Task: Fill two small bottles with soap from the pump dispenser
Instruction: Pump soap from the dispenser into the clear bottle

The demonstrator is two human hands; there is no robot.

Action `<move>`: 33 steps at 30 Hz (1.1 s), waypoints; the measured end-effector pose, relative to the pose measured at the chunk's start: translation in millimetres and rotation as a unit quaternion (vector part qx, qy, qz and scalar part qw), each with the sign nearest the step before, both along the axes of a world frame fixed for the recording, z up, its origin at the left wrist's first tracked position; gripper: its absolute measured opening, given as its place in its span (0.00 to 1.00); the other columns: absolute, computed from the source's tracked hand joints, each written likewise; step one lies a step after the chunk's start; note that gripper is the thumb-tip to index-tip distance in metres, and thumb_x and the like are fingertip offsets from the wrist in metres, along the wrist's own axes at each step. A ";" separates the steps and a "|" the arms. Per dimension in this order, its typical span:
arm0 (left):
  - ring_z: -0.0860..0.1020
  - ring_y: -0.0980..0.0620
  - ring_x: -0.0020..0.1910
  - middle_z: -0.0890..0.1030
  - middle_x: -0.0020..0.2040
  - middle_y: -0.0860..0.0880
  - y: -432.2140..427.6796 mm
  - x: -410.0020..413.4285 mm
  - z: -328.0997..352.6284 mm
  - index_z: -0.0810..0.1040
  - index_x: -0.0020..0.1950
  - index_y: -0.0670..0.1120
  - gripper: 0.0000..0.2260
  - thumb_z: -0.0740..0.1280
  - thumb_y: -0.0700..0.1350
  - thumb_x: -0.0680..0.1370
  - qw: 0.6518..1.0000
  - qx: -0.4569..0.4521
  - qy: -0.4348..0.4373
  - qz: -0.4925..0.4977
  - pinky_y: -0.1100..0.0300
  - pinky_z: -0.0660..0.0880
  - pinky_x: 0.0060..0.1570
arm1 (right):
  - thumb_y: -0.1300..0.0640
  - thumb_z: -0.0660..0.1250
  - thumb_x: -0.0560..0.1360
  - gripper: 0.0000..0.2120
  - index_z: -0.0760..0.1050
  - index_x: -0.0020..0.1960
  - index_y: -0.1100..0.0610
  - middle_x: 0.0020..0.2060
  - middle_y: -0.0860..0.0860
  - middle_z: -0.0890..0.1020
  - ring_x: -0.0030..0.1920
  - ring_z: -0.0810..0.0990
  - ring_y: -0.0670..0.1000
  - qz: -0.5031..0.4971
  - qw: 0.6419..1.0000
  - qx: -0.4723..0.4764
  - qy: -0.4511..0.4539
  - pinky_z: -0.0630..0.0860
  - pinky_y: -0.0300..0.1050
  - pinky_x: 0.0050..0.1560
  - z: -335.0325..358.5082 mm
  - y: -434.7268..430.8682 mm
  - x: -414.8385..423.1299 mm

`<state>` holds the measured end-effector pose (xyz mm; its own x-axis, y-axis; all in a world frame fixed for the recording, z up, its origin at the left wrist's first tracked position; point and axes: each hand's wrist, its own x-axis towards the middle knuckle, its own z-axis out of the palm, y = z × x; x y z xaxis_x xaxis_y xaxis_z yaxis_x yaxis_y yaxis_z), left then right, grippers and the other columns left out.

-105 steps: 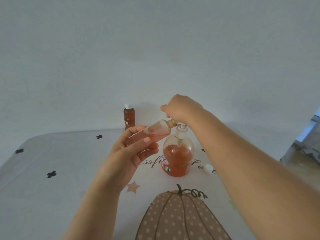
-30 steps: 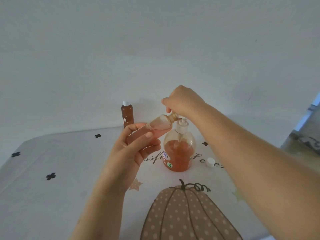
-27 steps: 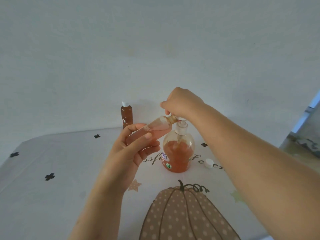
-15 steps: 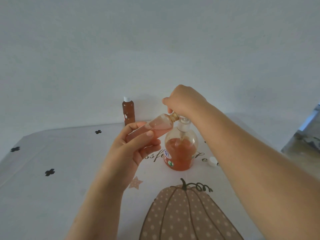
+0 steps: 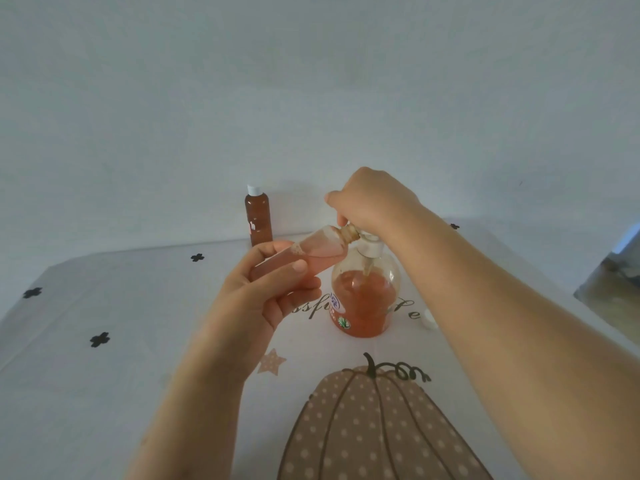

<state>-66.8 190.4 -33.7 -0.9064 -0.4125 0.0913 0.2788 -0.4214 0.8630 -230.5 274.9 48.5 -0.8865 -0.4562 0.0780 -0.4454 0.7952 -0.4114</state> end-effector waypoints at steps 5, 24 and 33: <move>0.83 0.46 0.39 0.81 0.50 0.37 2.5 1.1 3.1 0.75 0.54 0.40 0.14 0.70 0.37 0.69 1.000 0.008 0.009 0.002 0.57 0.80 0.41 | 0.54 0.62 0.77 0.11 0.83 0.48 0.55 0.38 0.50 0.83 0.35 0.79 0.52 -0.007 1.000 -0.010 0.006 0.65 0.42 0.32 7.4 2.0 5.0; 0.82 0.45 0.40 0.79 0.58 0.30 2.7 2.4 6.3 0.75 0.55 0.40 0.14 0.70 0.37 0.70 1.000 0.002 0.023 -0.005 0.57 0.80 0.43 | 0.55 0.61 0.77 0.13 0.84 0.48 0.58 0.32 0.50 0.81 0.28 0.76 0.51 0.005 1.000 -0.015 0.020 0.66 0.40 0.31 14.4 2.0 7.3; 0.82 0.45 0.38 0.82 0.50 0.37 -2.4 -1.8 -1.4 0.75 0.55 0.40 0.15 0.70 0.38 0.69 1.000 -0.008 -0.002 -0.001 0.57 0.80 0.41 | 0.52 0.61 0.78 0.12 0.83 0.48 0.55 0.39 0.51 0.82 0.39 0.79 0.53 0.015 1.000 0.005 0.000 0.66 0.43 0.34 -0.5 -3.5 -3.9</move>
<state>-68.6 187.9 -35.1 -0.9079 -0.4085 0.0945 0.2746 -0.4090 0.8703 -234.4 271.4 48.0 -0.8725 -0.4830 0.0736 -0.4689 0.7856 -0.4037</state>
